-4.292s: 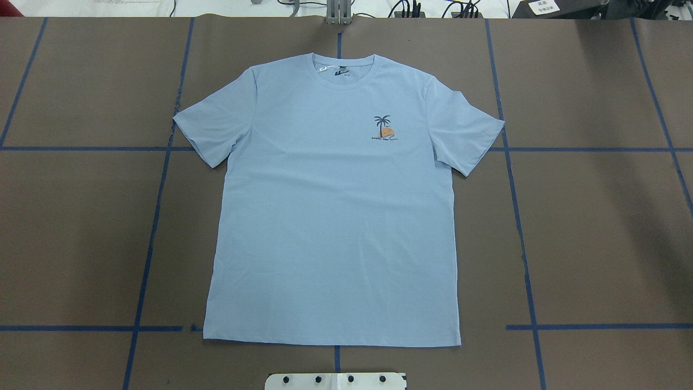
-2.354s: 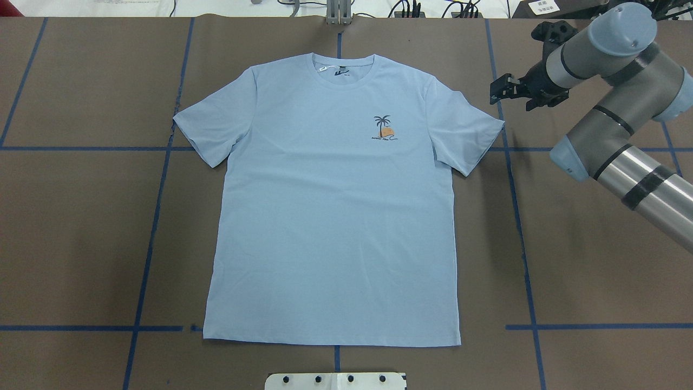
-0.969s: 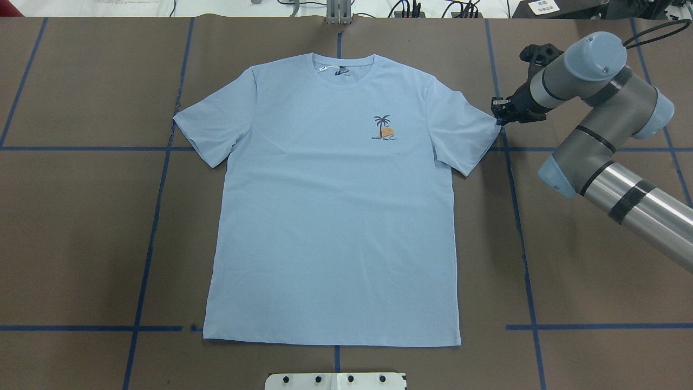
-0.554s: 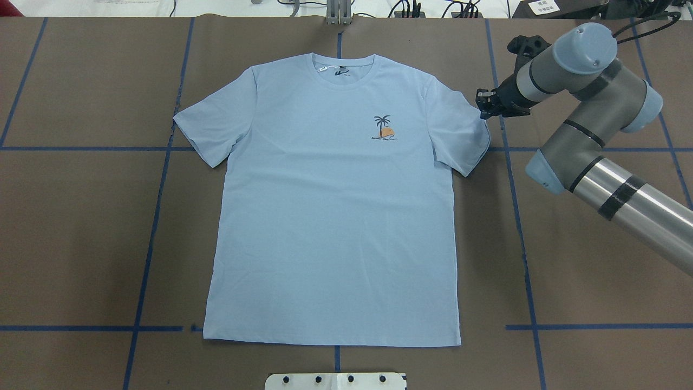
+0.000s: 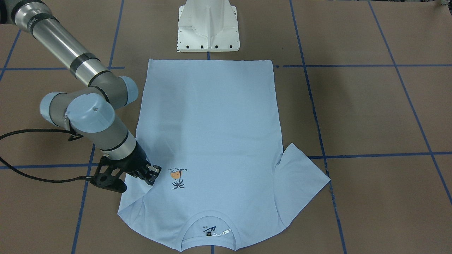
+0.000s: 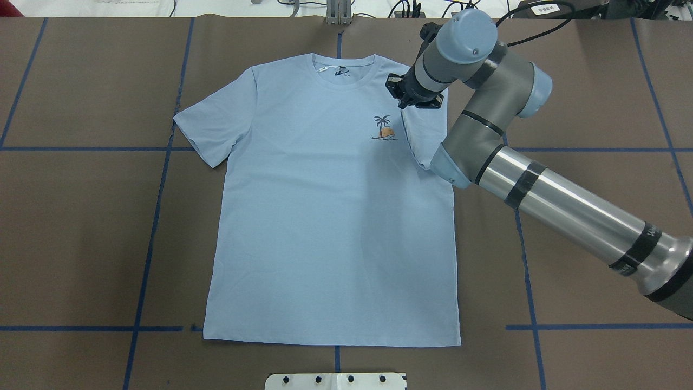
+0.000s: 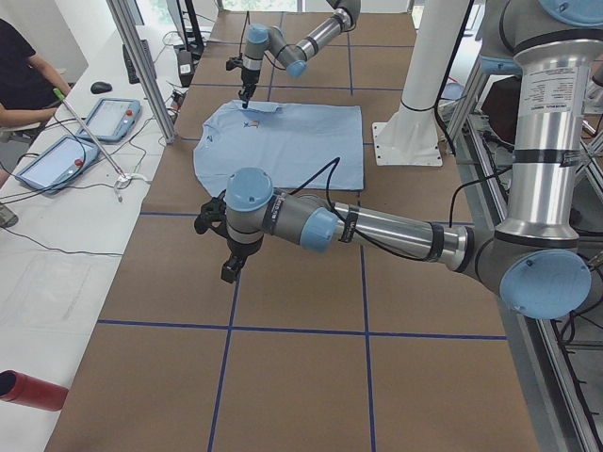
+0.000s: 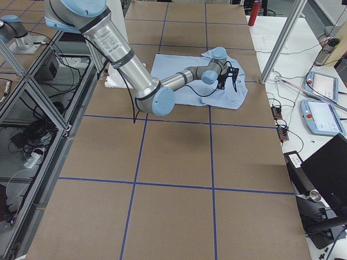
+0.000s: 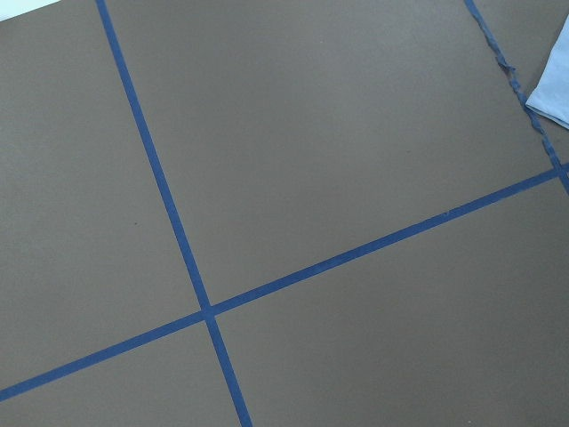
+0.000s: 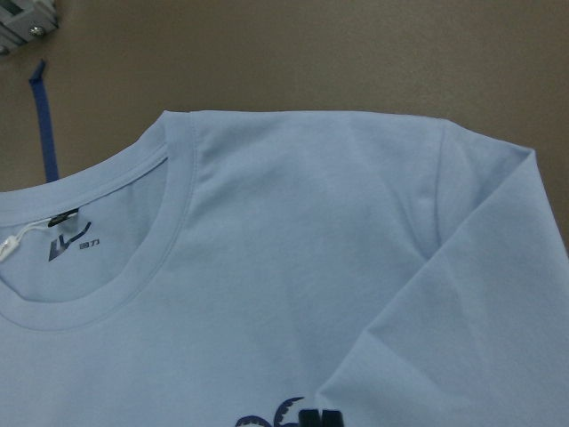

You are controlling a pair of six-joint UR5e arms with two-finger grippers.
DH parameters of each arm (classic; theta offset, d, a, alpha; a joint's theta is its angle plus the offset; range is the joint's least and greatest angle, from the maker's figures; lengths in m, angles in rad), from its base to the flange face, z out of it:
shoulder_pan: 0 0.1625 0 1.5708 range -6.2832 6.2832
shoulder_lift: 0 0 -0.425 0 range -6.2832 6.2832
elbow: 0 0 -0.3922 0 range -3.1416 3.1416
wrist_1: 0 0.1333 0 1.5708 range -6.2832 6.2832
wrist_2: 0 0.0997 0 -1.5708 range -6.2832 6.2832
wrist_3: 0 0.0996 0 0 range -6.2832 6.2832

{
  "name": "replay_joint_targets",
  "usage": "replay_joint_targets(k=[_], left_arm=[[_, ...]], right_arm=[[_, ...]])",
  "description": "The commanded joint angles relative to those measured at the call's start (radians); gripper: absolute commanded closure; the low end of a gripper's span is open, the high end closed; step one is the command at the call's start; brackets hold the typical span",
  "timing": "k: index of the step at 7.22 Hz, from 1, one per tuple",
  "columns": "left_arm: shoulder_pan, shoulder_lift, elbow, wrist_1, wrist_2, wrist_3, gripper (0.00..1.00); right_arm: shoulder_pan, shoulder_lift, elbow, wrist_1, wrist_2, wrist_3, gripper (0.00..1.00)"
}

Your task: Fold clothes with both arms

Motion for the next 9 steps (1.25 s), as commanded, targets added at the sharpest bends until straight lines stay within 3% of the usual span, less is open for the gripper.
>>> replay_joint_targets(k=[1,2,4,5,6,7,8,9], left_arm=[[0.0,0.001,-0.004,0.002,-0.002,0.0,0.0],[0.009,-0.005,0.0,-0.018,-0.017,-0.05,0.0],[0.174,-0.031,-0.006,-0.226,-0.063,-0.429,0.01],[0.252,-0.087,0.018,-0.321,-0.061,-0.674,0.01],[0.34,-0.215,0.085,-0.324,-0.055,-0.871,0.01],[0.454,-0.317,0.147,-0.322,0.034,-1.022,0.01],[0.548,-0.397,0.22,-0.33,0.207,-1.142,0.03],[0.573,-0.451,0.324,-0.348,0.3,-1.152,0.04]], right_arm=[[-0.031,0.037,-0.023,-0.004,-0.062,0.004,0.01],[-0.033,0.04,-0.02,0.0,-0.061,-0.003,0.0],[-0.03,0.013,0.085,0.002,-0.056,0.01,0.0],[-0.013,-0.106,0.243,0.0,-0.053,0.01,0.0],[0.054,-0.204,0.364,-0.007,0.035,0.009,0.0],[0.133,-0.272,0.409,0.002,0.168,0.0,0.0],[0.166,-0.324,0.429,0.01,0.213,-0.011,0.0],[0.167,-0.352,0.456,0.017,0.214,-0.014,0.0]])
